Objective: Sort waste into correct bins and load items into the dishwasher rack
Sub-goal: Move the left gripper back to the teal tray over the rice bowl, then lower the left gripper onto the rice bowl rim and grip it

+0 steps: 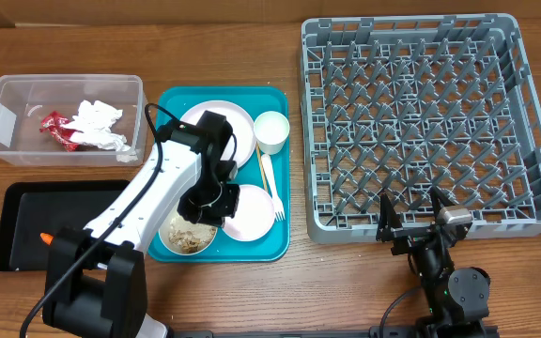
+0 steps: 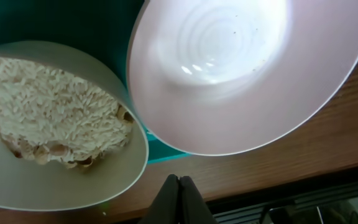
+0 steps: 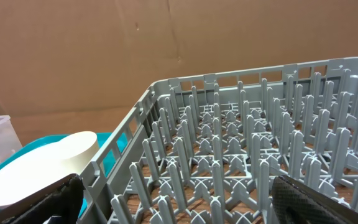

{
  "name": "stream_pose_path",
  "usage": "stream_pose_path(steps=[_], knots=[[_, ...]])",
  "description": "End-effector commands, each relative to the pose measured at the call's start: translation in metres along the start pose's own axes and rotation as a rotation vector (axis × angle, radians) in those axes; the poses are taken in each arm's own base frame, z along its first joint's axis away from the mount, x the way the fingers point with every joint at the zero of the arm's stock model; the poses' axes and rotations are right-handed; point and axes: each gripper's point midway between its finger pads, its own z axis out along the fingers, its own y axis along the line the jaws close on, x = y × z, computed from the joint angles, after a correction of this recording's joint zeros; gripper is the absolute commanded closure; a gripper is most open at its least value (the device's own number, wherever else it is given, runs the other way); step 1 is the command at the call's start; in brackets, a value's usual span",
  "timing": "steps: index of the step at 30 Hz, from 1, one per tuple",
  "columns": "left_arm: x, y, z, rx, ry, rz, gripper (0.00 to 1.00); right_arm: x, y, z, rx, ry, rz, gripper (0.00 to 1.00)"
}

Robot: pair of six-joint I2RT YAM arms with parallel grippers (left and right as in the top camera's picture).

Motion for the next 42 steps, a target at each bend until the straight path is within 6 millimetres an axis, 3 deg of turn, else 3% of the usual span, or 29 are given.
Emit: stream_pose_path(steps=[1,9,16,19,25,33,42], knots=[[0.001,-0.007,0.000,0.030,-0.011,0.044,0.96,0.001,0.000,0.000,-0.002,-0.005,-0.003,0.00],[-0.006,0.018,-0.017,-0.122,-0.121,-0.096,0.96,0.001,0.000,0.000,-0.002,-0.005,-0.003,0.00],[-0.002,0.005,-0.047,-0.166,-0.285,-0.049,0.96,0.001,0.000,0.000,-0.002,-0.005,-0.003,0.00],[0.006,0.003,-0.050,-0.203,-0.302,-0.077,0.96,0.001,0.000,0.000,-0.002,-0.005,-0.003,0.00],[0.016,0.012,-0.041,-0.347,-0.326,-0.159,0.96,0.001,0.000,0.000,-0.002,-0.005,-0.003,0.00],[0.026,0.019,-0.013,-0.376,-0.299,-0.208,0.96,0.001,0.000,0.000,-0.002,-0.005,-0.003,0.00],[0.018,0.014,-0.001,-0.339,-0.317,-0.186,0.69,0.001,0.000,0.000,-0.002,-0.005,-0.003,0.00]])
